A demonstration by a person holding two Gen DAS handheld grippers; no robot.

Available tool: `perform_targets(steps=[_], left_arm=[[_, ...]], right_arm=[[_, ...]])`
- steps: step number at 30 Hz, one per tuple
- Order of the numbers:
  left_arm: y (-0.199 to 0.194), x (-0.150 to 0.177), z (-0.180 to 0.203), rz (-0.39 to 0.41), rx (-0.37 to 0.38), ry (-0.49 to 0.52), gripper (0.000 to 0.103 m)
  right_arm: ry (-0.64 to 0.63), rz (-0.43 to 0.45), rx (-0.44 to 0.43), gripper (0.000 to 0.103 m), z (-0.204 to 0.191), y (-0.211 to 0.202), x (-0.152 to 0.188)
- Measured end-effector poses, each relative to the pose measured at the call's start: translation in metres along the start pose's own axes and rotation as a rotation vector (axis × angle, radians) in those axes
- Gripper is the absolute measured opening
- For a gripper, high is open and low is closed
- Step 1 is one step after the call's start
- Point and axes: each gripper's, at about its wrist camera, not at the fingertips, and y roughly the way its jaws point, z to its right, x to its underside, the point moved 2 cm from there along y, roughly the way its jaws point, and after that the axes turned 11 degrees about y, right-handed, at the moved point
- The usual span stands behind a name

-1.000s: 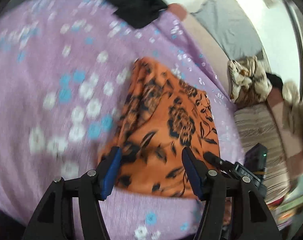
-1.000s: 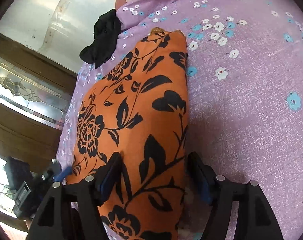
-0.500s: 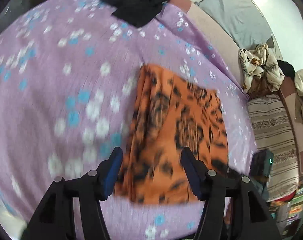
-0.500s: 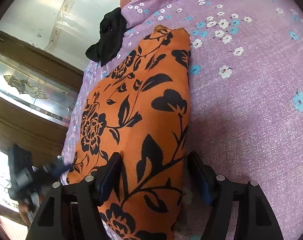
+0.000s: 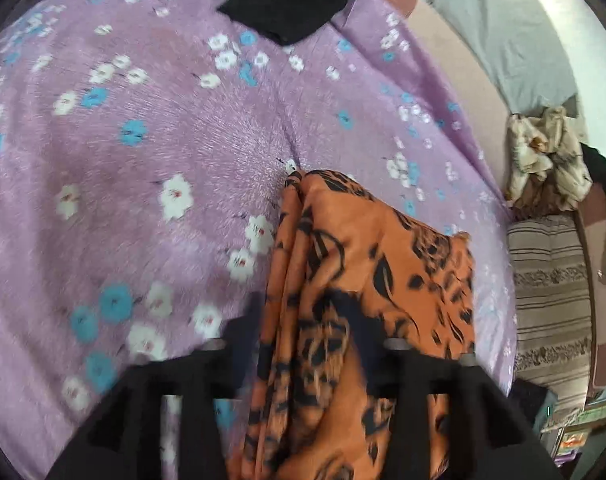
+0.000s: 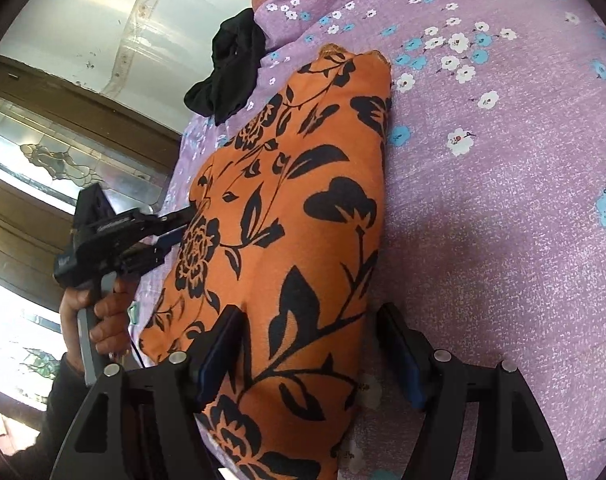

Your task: Fold small clothes

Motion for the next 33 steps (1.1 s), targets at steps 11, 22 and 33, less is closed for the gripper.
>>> perform_targets(steps=[11,22,33], left_arm=[[0.011,0.050,-0.008,-0.035,0.146,-0.003,0.074],[-0.026,0.052,0.021,0.061,0.124,0.067,0.027],[-0.053,0.009,0.132,0.217,0.142,0.219,0.027]], right_arm=[[0.101,-0.018,-0.067,0.078,0.003,0.007,-0.026],[-0.158,0.029,0.055,0.033,-0.059,-0.024,-0.036],[-0.257,0.193,-0.004,0.033,-0.074,-0.141,-0.095]])
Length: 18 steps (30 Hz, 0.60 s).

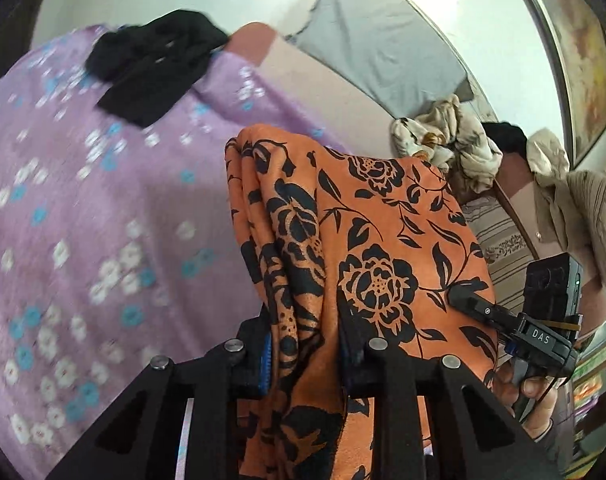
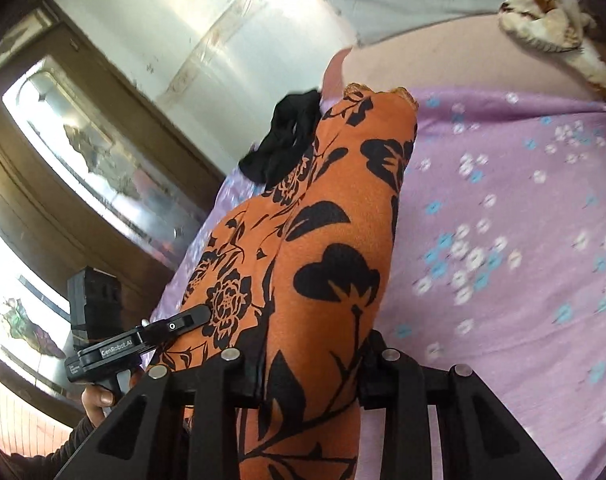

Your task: Fold small clothes

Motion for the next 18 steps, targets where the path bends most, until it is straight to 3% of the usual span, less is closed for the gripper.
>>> perform_targets(steps=[10,18], left_arm=[[0.057,0.016,0.020,-0.094,-0.083,0.057,0.027],[0.062,0.017,0.023,-0.086,-0.096,0.061,0.027]], right_arm=[[0.092,-0.029,0.017,0.033,0.070,0.010,0.001],[0.085,-0.027,0.000,0.033,0.078,0.013,0.005]])
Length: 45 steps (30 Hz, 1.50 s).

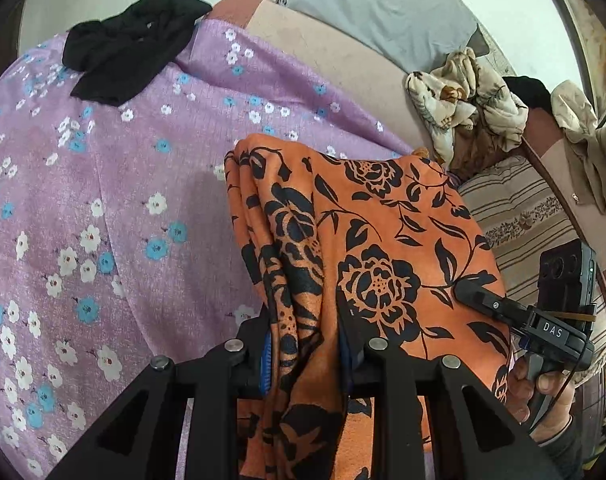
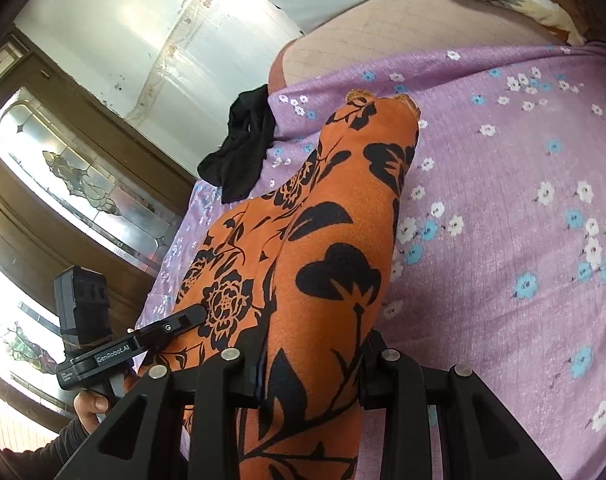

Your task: Fold small clothes

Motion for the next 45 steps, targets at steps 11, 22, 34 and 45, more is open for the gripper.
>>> perform_targets(steps=[11,22,34,45], left_arm=[[0.059,0.030,-0.017,-0.131,-0.104,-0.007,0.046],[0.011,0.041,-0.007,0.005,-0.203,0.067,0.059],[0.006,0.053,0.000,-0.038,-0.288,0.090,0.076],[-0.016,0.058,0.005,-0.028,-0.315,0.064,0.076]], right_arm=[[0.088,-0.079,0.181,0.046,0.067,0.046,0.024],[-0.051,0.122,0.190,0.060,0.000,0.002,0.024],[-0.051,0.075,0.275,0.083,-0.006,0.036,0.031],[-0.062,0.094,0.331,0.084,-0.015,0.034,0.047]])
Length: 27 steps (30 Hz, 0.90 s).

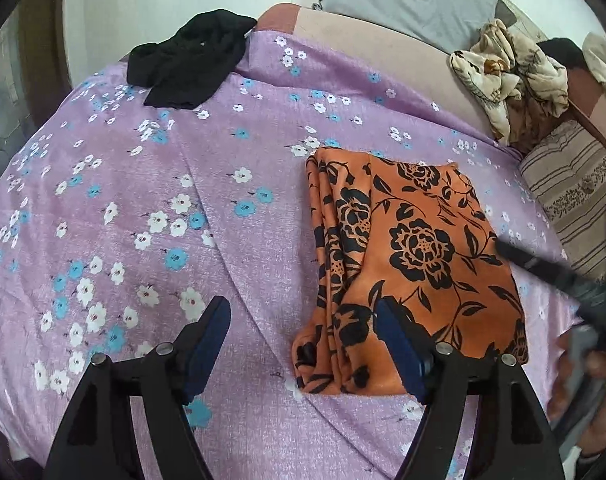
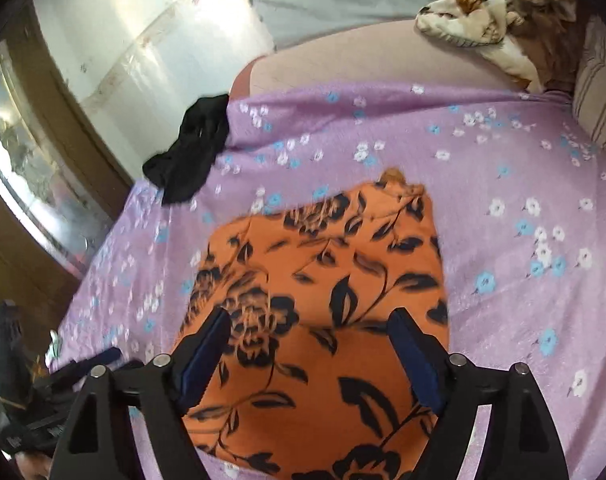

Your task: Fold small clothes

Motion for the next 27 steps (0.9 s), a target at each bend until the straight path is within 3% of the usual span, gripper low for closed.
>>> perform_targets(steps=[2,8,11,14,18,22,27], left_arm=[[-0.008,0.001,0.000,0.006,0.000,-0.005,0.076],[-0.028,0.010,-0.007,0.020,-0.028,-0.008,0.077],[-0.035,0.017,-0.010,0.019,-0.028,-0.035,0.077],[-0.044,0.023,-0.010,0.019,-0.033,-0.027,0.077],[-0.055,0.033,-0.012,0.030,-0.044,-0.038,0.077],[-0.062,0.043,-0.012,0.022,-0.030,-0.058,0.077],[-0.067,0.057,-0.014,0.036,-0.059,-0.028,0.081]], right_arm=[[0.034,-0.071,0.039,0.084,0.014,0.022,0.004],[0.013,0.026,0.018,0.084,-0.006,-0.012,0.004],[-0.010,-0.093,0.071,0.087,-0.001,0.011,0.025],[-0.031,-0.043,0.106,0.086,-0.005,-0.006,0.029],[-0.041,-0.004,0.065,0.087,-0.019,-0.029,0.035],[-0.029,-0.127,0.112,0.087,-0.005,-0.006,0.055],[-0.047,-0.018,0.074,0.087,-0.019,-0.033,0.047]])
